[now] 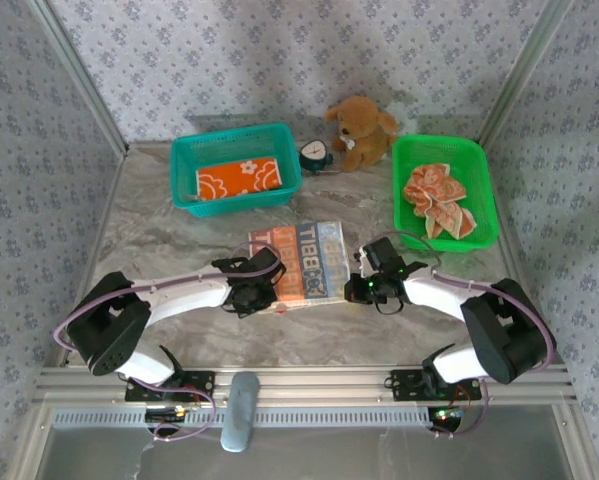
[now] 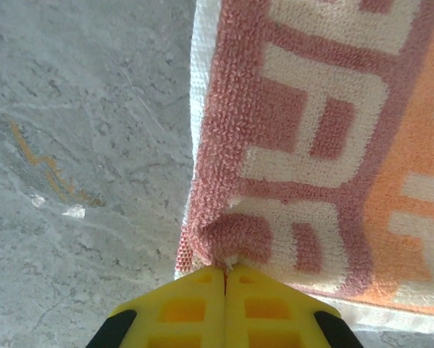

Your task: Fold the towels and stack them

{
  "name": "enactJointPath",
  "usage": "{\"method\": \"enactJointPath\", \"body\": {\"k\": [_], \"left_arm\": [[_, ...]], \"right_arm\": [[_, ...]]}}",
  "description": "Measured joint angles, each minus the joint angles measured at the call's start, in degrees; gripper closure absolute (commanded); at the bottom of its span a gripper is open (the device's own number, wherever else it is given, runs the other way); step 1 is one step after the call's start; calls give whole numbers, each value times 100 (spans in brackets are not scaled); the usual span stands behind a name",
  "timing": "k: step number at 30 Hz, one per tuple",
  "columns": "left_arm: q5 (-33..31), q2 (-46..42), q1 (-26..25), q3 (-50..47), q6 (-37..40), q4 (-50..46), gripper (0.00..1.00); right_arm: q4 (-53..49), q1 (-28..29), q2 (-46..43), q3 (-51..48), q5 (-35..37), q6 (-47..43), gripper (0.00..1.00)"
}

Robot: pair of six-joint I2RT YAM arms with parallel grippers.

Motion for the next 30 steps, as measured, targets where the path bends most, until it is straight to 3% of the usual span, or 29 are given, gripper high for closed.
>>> {"method": "enactJointPath", "body": {"k": [2, 3, 5, 10, 14, 19, 24, 30], "left_arm": [[4, 0, 0, 0, 4, -17, 85], [22, 0, 0, 2, 11, -46, 75], [35, -4, 0, 11, 31, -133, 57], [59, -240, 0, 166, 131, -586, 44], [39, -566, 35, 391, 240, -949, 45], [129, -612, 317, 597, 476, -979, 58], [400, -155, 638, 887, 796, -562, 75], [879, 595, 695, 809, 852, 9, 80]], "right_arm": [[-4, 0, 0, 0, 2, -2, 87], [-7, 4, -2, 0, 4, -2, 84], [-48, 15, -31, 11, 24, -26, 66], [-476, 35, -433, 90, 190, -57, 57], [-933, 35, -813, 227, 369, -66, 56], [-1132, 37, -839, 568, 479, -122, 68], [-1084, 101, -177, 1047, 496, -280, 74], [-955, 138, 520, 1228, 542, -391, 75]]}}
